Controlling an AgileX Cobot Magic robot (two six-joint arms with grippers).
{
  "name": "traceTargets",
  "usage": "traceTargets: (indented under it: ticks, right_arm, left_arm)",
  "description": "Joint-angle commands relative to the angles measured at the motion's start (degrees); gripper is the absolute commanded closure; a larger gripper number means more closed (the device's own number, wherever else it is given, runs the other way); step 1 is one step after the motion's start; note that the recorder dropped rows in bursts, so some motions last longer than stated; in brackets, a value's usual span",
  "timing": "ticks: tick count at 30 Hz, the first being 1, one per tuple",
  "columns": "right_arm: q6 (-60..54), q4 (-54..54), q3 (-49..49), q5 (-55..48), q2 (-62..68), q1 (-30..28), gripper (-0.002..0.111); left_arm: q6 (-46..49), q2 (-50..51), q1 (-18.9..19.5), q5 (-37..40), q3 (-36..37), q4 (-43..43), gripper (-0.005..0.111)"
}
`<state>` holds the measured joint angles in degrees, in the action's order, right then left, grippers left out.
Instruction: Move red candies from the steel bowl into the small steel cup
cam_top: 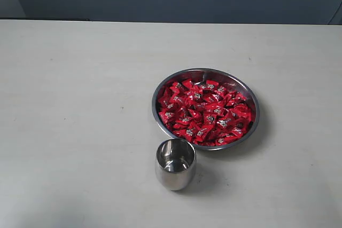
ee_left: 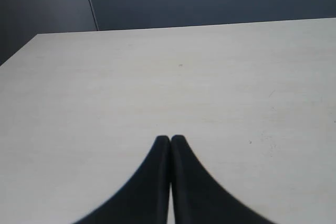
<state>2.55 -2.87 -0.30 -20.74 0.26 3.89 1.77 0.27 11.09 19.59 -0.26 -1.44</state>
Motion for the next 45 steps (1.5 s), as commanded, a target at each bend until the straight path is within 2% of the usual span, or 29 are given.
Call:
traceTargets:
  ticks: [1,16,19,26,35,45]
  right_arm:
    - [0.0,-0.1,0.3,0.2,-0.3,0.2,0.109]
    - [0.0,-0.1,0.3,0.4,-0.3,0.2,0.109]
    - [0.0,2.9,0.3,5.7,-0.3,0.2,0.109]
    - [0.0,11.2,0.3,25.7,-0.3,0.2,0.109]
    - [0.0,11.2,0.3,27.7,-0.3,0.2,0.109]
    - [0.0,17.7,0.3,39.2,-0.3,0.2,0.109]
  left_arm:
    - [-0.1,-0.3,-0.4,-0.4,0.3,-0.1,0.106]
    - [-0.1,-0.3,-0.4,-0.4,0.3,-0.1,0.106]
    - [-0.1,-0.3,-0.4,-0.4,0.3,-0.1,0.106]
    - [-0.1,-0.3,-0.4,-0.4,0.3,-0.1,0.106]
    - [-0.1,-0.3,-0.4,-0.4,0.3,-0.1,0.106]
    - [-0.1,-0.3,-0.4,-0.4,0.3,-0.1,0.106]
